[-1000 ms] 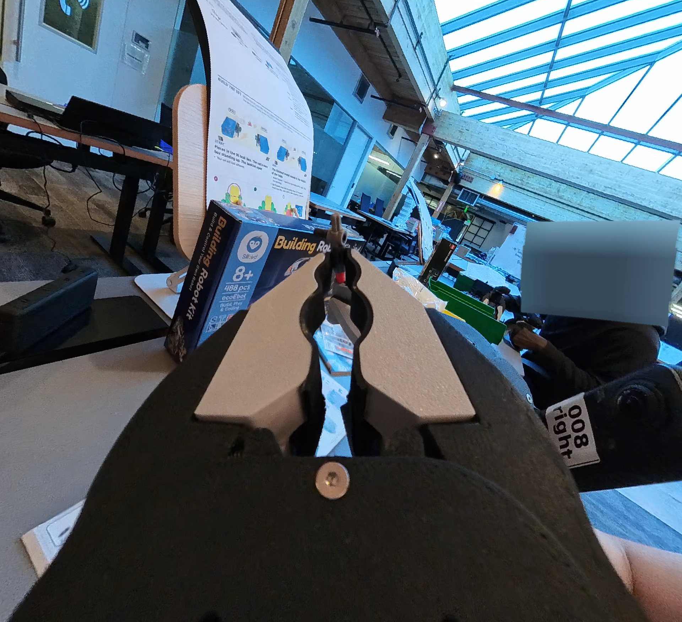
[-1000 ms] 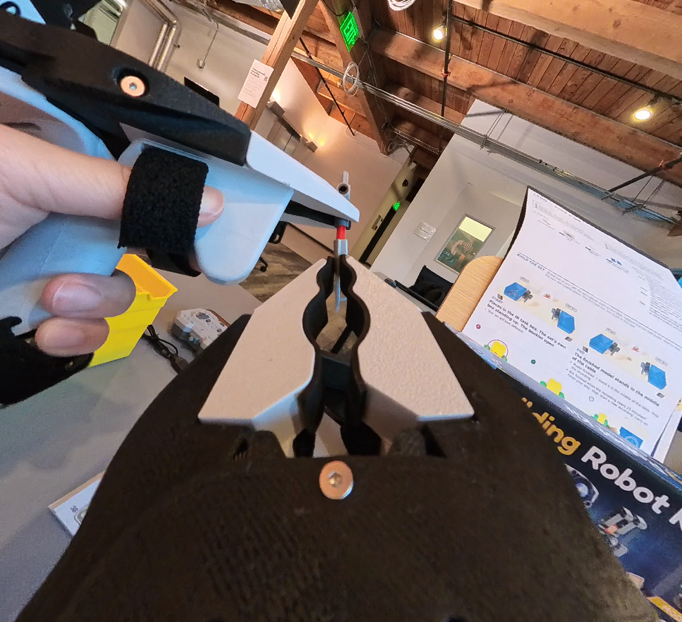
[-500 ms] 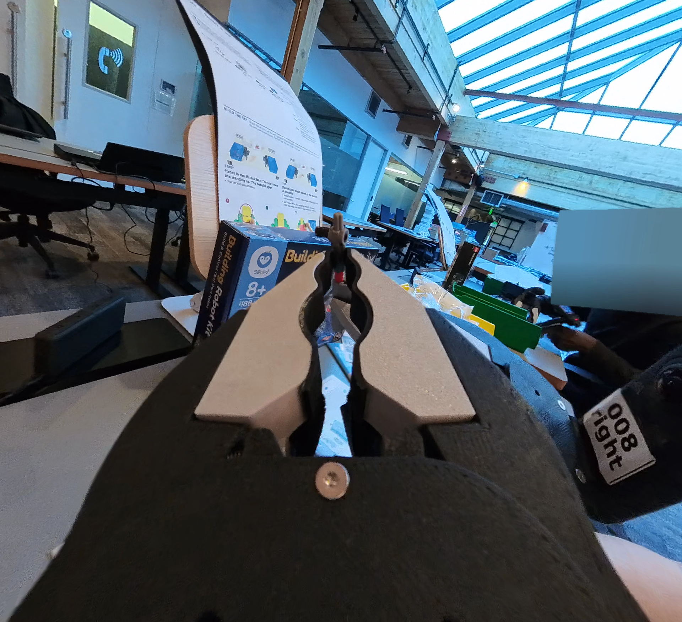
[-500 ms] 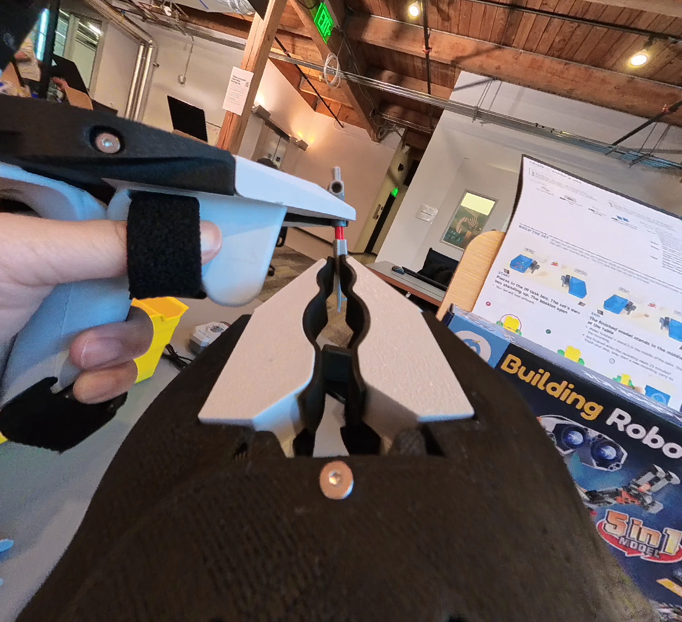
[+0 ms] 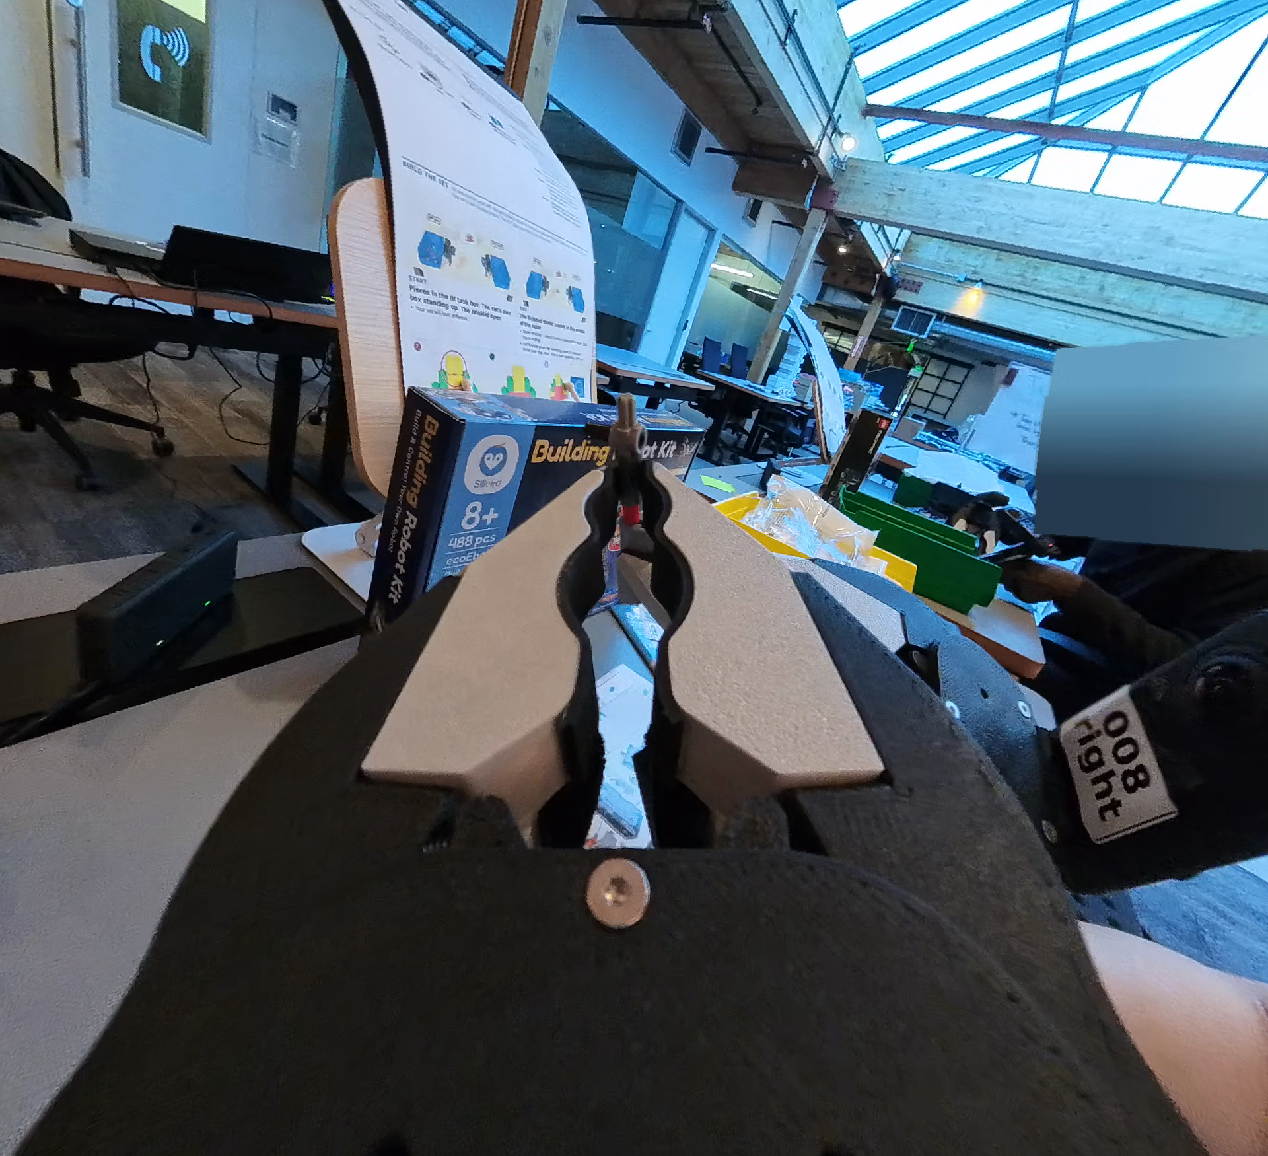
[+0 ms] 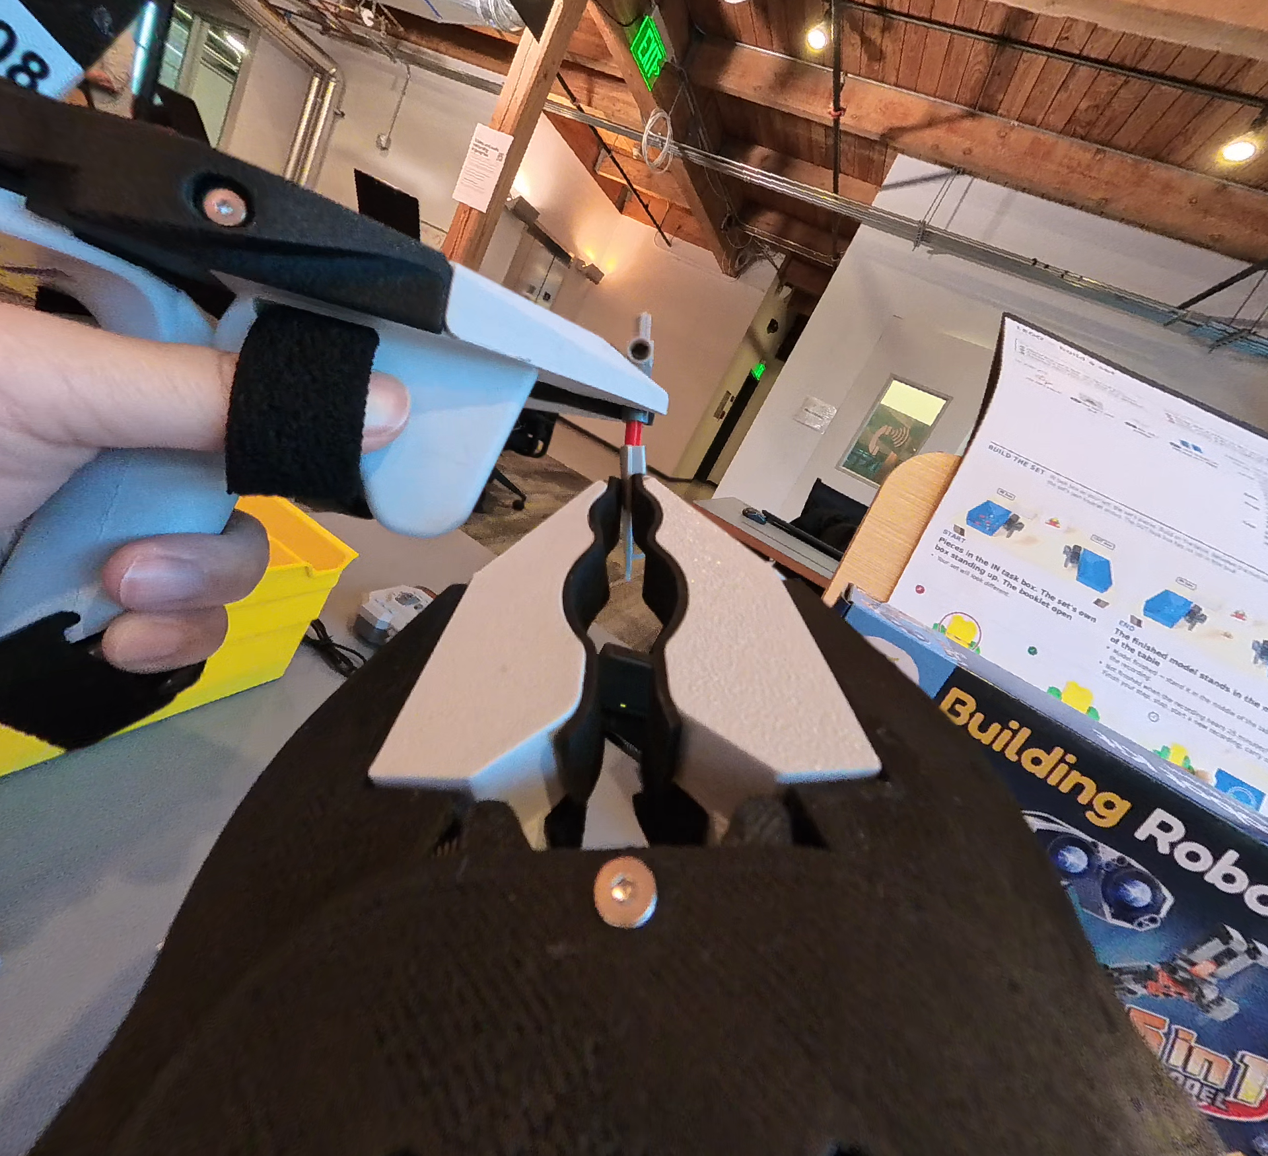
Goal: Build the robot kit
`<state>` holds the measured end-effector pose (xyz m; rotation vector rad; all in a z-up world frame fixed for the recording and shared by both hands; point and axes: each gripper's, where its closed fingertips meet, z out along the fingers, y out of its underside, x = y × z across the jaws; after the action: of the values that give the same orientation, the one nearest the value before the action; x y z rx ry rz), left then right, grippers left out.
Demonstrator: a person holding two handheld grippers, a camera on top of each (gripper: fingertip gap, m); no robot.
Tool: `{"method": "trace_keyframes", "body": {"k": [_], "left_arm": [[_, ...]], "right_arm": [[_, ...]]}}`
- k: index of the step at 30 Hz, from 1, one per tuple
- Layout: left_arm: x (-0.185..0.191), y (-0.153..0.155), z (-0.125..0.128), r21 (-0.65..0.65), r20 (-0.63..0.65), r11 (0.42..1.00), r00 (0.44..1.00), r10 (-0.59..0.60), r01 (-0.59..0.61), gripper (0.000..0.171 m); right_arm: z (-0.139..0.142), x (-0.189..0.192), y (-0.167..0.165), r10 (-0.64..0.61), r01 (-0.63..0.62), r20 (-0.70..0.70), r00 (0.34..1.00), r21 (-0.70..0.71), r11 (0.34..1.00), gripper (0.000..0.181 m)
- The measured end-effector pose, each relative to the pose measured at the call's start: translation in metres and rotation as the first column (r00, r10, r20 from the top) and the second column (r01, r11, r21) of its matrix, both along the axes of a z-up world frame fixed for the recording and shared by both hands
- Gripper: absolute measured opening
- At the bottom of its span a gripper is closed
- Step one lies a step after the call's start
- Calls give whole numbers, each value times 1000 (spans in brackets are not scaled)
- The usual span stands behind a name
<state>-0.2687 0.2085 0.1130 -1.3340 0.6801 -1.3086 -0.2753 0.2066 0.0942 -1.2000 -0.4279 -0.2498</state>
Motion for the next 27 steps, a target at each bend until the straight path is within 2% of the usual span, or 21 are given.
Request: {"method": "trace_keyframes", "body": {"k": [9,17,27], "left_arm": [[3,0,-2,30,20,997,997,70,-71,5],[2,4,-7,-50,-1,999,1000,-10,10,5],[3,5,-8,-53,40,998,999,30,-28,5]], "right_arm": [[-3,4,0,-5,-3,-165,986,-48,999,0],[-6,1,3,-7,7,0,1000,-19,1000,0],[-9,2,5,18,-28,-137,990,-69,997,0]]}}
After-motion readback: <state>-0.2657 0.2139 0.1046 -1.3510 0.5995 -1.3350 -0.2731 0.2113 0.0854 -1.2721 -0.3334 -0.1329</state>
